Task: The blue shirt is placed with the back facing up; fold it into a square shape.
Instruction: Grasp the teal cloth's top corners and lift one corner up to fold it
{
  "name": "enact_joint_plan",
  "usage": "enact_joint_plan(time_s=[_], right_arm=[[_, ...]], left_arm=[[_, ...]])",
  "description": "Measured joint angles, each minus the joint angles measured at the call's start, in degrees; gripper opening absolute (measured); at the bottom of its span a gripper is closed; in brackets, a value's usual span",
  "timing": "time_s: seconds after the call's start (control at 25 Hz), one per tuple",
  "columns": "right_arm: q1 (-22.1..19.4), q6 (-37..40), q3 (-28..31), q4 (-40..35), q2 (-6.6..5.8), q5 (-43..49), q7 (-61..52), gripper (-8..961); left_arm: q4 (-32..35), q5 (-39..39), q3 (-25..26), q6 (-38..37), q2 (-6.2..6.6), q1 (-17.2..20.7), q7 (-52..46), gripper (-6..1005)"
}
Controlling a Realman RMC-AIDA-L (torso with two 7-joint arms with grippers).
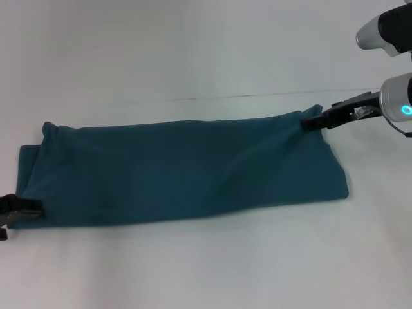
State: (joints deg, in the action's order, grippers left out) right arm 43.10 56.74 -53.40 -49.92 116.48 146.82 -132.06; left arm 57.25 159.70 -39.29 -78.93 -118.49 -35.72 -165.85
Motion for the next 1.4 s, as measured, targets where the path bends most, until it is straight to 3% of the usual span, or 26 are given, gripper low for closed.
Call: enact_joint_plan(time_s=[0.52,1.4], right_arm=[[-0.08,0.79,-0.4,-0.48,0.53,0.05,-0.07,922],[0.09,0.73,-0.48,-0.71,0.86,0.04,0.4,919]], left_arm=[[-2.22,0.1,0.27,3.34,-0.09,-0.32,-0.65,935],[-6.99,-0.22,0.36,5.54,0.98,-2.7,-1.94,911]])
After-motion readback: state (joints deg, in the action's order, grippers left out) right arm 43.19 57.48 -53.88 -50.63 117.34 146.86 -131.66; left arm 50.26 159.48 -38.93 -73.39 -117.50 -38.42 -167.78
